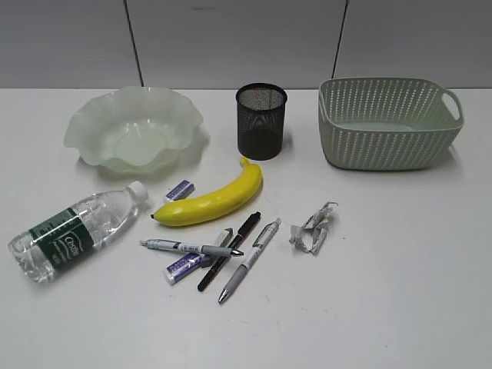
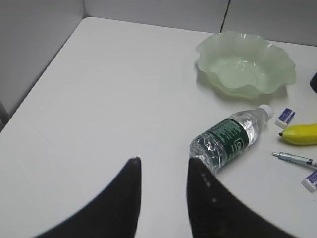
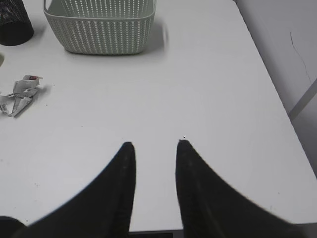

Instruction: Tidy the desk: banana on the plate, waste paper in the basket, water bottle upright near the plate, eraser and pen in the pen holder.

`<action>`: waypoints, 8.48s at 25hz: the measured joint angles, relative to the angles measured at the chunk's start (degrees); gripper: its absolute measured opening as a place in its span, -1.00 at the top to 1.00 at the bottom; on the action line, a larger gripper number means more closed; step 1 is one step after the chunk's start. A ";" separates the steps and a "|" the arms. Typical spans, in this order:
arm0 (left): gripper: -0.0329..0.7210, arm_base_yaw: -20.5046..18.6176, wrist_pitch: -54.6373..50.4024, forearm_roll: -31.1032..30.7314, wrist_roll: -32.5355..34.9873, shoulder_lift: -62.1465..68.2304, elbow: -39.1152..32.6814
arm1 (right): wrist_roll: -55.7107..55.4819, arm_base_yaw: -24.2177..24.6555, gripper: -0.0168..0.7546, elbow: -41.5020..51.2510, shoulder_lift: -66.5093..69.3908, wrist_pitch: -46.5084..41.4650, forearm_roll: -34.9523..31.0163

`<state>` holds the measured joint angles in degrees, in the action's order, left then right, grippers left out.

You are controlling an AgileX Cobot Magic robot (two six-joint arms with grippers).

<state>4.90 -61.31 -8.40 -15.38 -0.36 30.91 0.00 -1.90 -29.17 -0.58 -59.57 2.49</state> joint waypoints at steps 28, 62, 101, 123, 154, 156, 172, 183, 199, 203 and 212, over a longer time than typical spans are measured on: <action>0.28 0.00 0.06 0.00 0.00 0.00 0.00 | 0.00 0.00 0.34 0.00 0.00 0.00 0.00; -0.10 20.22 35.62 21.71 27.99 80.69 22.82 | 0.00 0.00 0.34 0.00 0.00 0.00 0.00; 0.04 32.95 9.01 12.05 30.92 134.39 73.56 | 0.00 0.00 0.34 0.00 0.00 0.00 0.00; 0.04 29.41 -8.22 8.03 30.81 121.98 97.10 | 0.00 0.00 0.34 0.00 0.00 0.05 0.00; -0.37 8.62 -8.28 14.69 23.25 129.71 96.95 | 0.00 0.00 0.34 0.00 0.00 0.05 0.00; -0.32 8.62 -8.35 14.11 20.82 125.43 96.95 | 0.00 0.00 0.34 0.00 0.00 0.05 0.00; -0.21 8.62 -8.29 9.07 17.41 74.69 60.41 | 0.00 0.00 0.34 0.00 0.00 0.05 0.00; -0.19 8.62 -4.23 11.28 17.39 30.65 17.96 | 0.00 0.00 0.34 0.00 0.00 0.05 -0.05; -0.19 8.62 0.73 10.74 17.34 1.22 -0.04 | 14.57 0.00 0.34 -2.54 12.92 13.14 -22.62; -0.19 8.62 0.73 10.63 17.34 1.22 -0.04 | 21.94 0.00 0.34 -5.38 29.24 14.07 -29.68; -0.19 8.62 0.81 10.43 17.34 0.56 -0.04 | 29.40 -7.79 0.32 -21.81 66.27 10.73 -34.20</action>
<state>13.52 -60.50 2.04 1.96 0.20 30.87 29.40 -9.69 -50.98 65.68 -48.84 -31.71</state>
